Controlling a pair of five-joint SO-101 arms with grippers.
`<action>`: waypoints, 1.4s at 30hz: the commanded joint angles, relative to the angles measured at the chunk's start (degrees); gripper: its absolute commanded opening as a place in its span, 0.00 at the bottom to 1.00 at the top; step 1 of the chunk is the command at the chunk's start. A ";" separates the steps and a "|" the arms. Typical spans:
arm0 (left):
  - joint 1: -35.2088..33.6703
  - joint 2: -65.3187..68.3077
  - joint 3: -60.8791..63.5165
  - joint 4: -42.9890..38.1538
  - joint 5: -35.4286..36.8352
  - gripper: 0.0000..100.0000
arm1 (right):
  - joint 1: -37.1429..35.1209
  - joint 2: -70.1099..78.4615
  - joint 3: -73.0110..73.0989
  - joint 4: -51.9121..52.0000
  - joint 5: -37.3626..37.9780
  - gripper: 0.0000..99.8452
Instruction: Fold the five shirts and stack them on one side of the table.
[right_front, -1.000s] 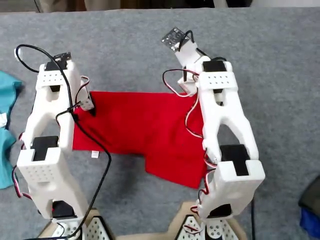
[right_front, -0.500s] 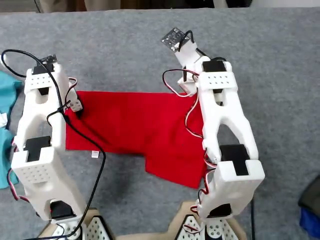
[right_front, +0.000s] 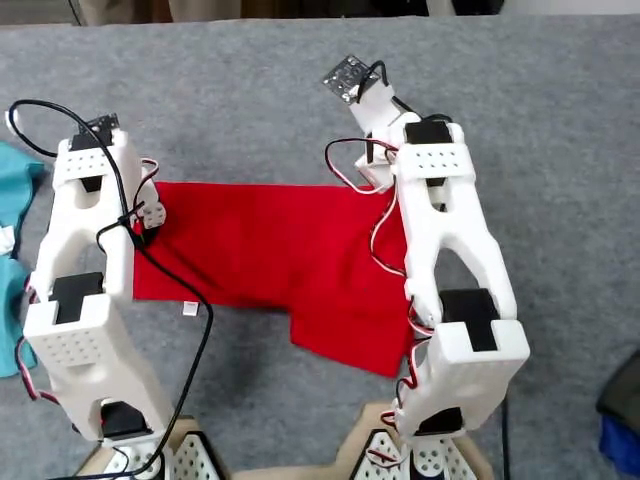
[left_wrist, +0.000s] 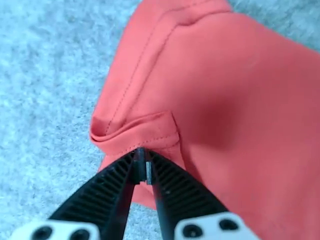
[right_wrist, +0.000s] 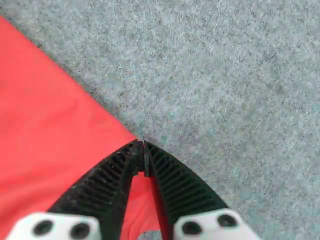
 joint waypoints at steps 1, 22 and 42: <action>0.97 -0.84 -0.62 -0.26 0.18 0.02 | -0.84 0.04 -3.03 -0.88 -0.53 0.01; 3.69 -0.40 -2.46 -0.44 1.67 0.17 | -0.75 0.22 -2.95 -0.88 -0.53 0.01; -0.44 -0.22 0.88 -3.25 1.58 0.10 | -0.66 0.13 -2.95 -0.88 -0.53 0.01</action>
